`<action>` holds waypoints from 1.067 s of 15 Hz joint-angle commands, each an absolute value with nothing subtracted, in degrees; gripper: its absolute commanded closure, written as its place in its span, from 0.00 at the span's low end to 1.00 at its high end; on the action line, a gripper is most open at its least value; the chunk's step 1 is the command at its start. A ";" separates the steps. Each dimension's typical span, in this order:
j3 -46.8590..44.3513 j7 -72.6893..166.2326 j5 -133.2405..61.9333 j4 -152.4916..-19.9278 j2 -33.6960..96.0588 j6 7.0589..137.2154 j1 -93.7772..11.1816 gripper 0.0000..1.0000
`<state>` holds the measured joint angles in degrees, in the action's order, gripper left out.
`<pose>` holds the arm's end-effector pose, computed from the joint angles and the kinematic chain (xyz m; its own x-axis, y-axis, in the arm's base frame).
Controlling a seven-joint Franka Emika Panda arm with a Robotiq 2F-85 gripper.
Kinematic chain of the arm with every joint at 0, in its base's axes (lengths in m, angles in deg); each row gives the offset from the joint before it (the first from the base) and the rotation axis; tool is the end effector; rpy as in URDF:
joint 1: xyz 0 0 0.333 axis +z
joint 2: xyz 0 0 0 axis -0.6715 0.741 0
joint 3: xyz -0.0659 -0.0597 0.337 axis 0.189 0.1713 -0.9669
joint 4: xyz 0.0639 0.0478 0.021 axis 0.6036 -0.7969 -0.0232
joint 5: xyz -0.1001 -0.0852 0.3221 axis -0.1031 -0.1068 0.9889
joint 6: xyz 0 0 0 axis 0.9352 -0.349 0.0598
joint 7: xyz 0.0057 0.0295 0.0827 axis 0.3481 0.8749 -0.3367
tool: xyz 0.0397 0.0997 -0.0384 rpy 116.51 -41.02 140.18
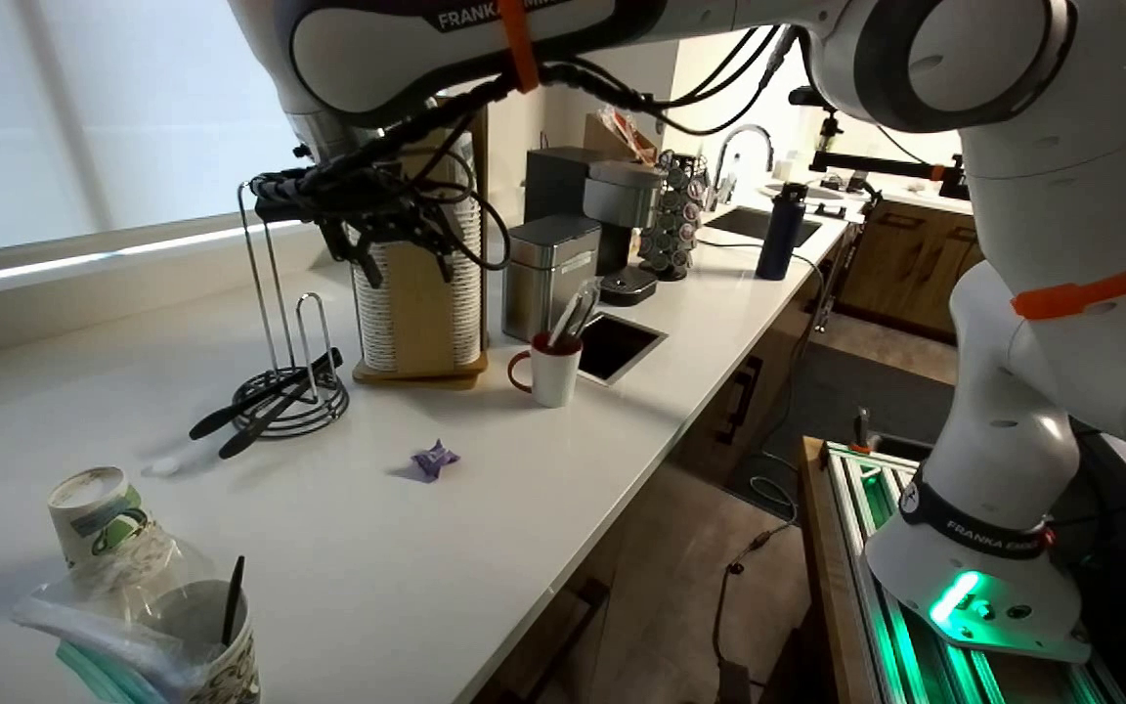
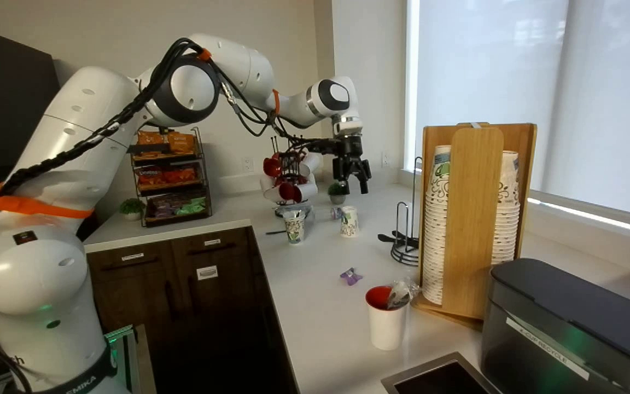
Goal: Move the stand
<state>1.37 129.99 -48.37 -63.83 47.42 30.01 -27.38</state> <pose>0.6667 0.0870 0.4677 0.2467 -0.9164 0.3153 -0.9625 -0.1939 0.1895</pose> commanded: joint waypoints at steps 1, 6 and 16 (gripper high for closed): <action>-0.47 133.60 -45.85 -64.60 47.45 36.26 -29.41 0.00; -3.53 127.03 -34.26 -63.91 49.64 47.99 -35.89 0.00; -2.59 110.52 -27.83 -53.62 61.25 53.57 -39.72 0.00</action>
<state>-4.11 110.03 -27.12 -58.84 57.42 52.86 -41.47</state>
